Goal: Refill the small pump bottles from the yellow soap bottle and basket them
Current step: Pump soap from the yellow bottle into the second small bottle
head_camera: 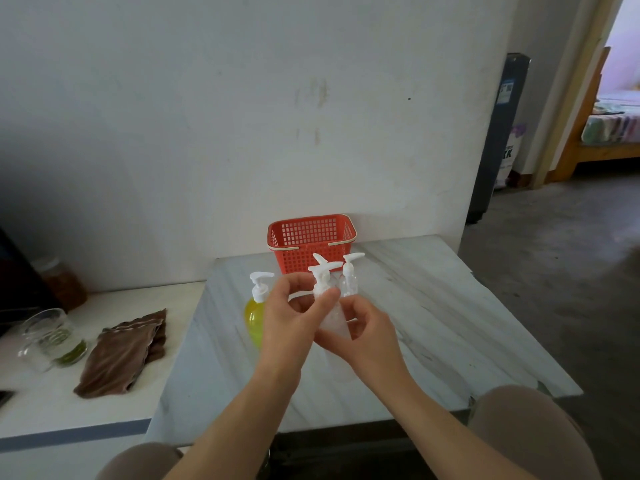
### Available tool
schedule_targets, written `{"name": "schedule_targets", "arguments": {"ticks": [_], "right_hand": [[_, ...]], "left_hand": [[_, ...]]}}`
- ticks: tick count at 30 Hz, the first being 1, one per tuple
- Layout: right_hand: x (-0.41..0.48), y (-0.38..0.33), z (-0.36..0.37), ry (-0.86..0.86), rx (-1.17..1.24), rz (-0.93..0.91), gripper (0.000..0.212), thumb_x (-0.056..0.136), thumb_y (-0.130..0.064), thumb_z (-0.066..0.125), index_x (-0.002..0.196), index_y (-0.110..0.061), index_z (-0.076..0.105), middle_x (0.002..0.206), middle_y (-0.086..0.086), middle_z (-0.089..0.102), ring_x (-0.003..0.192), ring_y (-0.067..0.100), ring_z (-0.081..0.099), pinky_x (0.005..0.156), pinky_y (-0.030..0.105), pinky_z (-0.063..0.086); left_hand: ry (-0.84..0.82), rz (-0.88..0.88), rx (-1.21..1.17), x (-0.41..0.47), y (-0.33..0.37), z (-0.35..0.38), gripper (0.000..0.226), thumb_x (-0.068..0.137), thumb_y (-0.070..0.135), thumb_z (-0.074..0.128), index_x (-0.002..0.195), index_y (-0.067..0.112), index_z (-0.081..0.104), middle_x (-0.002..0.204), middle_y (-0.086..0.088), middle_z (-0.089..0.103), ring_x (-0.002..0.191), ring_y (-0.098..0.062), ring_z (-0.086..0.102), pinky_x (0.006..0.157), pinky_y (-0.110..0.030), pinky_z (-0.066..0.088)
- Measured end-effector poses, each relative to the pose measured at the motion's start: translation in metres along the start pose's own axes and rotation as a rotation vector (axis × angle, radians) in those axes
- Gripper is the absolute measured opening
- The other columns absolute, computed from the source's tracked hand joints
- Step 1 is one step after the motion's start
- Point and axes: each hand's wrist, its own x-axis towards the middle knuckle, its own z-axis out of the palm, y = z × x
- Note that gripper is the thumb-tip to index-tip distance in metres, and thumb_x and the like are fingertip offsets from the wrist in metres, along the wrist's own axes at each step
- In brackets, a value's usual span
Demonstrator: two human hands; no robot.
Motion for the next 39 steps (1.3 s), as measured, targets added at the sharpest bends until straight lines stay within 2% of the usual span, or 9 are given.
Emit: {"name": "schedule_targets", "arguments": {"ticks": [5,8,12,16,21,29,32,36,39], "right_hand": [[-0.002,0.001,0.0,-0.008,0.016,-0.009,0.038,0.067,-0.046,0.082,0.095,-0.04,0.058,0.087,-0.022,0.067,0.081,-0.007,0.065,0.064,0.007,0.05],[-0.001,0.003,-0.002,-0.014,0.015,-0.01,0.04,0.068,-0.044,0.082,0.101,-0.037,0.06,0.093,-0.02,0.068,0.083,-0.002,0.066,0.067,0.01,0.052],[-0.002,0.005,-0.004,-0.004,0.013,-0.011,0.036,0.067,-0.042,0.083,0.093,-0.041,0.058,0.085,-0.026,0.065,0.082,-0.008,0.063,0.063,0.007,0.049],[-0.001,0.002,-0.001,0.014,0.009,-0.007,0.038,0.066,-0.046,0.082,0.095,-0.039,0.059,0.086,-0.023,0.067,0.08,-0.007,0.064,0.063,0.009,0.051],[-0.002,-0.002,-0.002,-0.002,0.015,-0.012,0.037,0.067,-0.044,0.082,0.093,-0.041,0.056,0.085,-0.024,0.065,0.079,-0.009,0.063,0.062,0.004,0.048],[-0.004,0.001,-0.003,-0.044,0.071,-0.008,0.036,0.069,-0.037,0.082,0.099,-0.033,0.062,0.087,-0.017,0.068,0.08,0.0,0.066,0.065,0.015,0.053],[-0.004,-0.003,0.0,-0.018,0.066,0.007,0.035,0.067,-0.042,0.083,0.092,-0.037,0.059,0.081,-0.023,0.068,0.078,-0.005,0.065,0.061,0.009,0.05],[-0.004,-0.007,0.004,-0.012,0.046,-0.004,0.035,0.066,-0.043,0.084,0.088,-0.039,0.057,0.075,-0.029,0.064,0.077,-0.012,0.063,0.058,0.004,0.046],[-0.004,-0.007,0.003,-0.018,0.053,-0.003,0.035,0.066,-0.043,0.084,0.089,-0.039,0.058,0.078,-0.032,0.065,0.078,-0.009,0.064,0.059,0.005,0.048]], "left_hand": [[0.052,0.013,0.113,0.003,-0.003,-0.002,0.018,0.076,0.024,0.075,0.088,0.014,0.066,0.081,0.0,0.07,0.074,-0.012,0.07,0.063,-0.021,0.056],[-0.052,-0.006,0.068,0.003,0.0,-0.006,0.009,0.084,0.017,0.067,0.09,0.012,0.07,0.085,-0.005,0.071,0.082,-0.019,0.07,0.07,-0.023,0.057],[-0.21,-0.084,0.014,0.002,0.002,-0.01,0.018,0.092,0.02,0.056,0.1,0.016,0.071,0.093,-0.004,0.074,0.092,-0.02,0.07,0.086,-0.032,0.055],[-0.117,-0.053,0.033,-0.001,0.001,-0.004,0.018,0.083,0.022,0.068,0.1,0.019,0.066,0.093,0.001,0.072,0.09,-0.014,0.07,0.079,-0.028,0.057],[-0.007,-0.04,0.071,0.002,-0.003,-0.006,0.02,0.078,0.023,0.073,0.091,0.009,0.069,0.082,-0.002,0.072,0.077,-0.014,0.07,0.064,-0.019,0.055],[-0.286,-0.142,-0.065,0.004,0.001,-0.016,0.021,0.089,0.018,0.057,0.102,0.011,0.071,0.097,-0.01,0.073,0.095,-0.025,0.069,0.092,-0.039,0.052],[-0.23,-0.121,-0.083,-0.001,0.0,-0.01,0.02,0.088,0.017,0.062,0.107,0.015,0.066,0.1,-0.006,0.072,0.095,-0.021,0.069,0.085,-0.034,0.055],[-0.029,-0.075,-0.005,0.0,-0.004,-0.008,0.026,0.078,0.024,0.073,0.098,0.01,0.064,0.089,-0.008,0.071,0.083,-0.019,0.07,0.069,-0.024,0.057],[-0.045,-0.054,0.0,0.001,-0.003,-0.011,0.022,0.08,0.022,0.07,0.092,0.004,0.067,0.085,-0.008,0.071,0.078,-0.018,0.07,0.068,-0.023,0.056]]}}
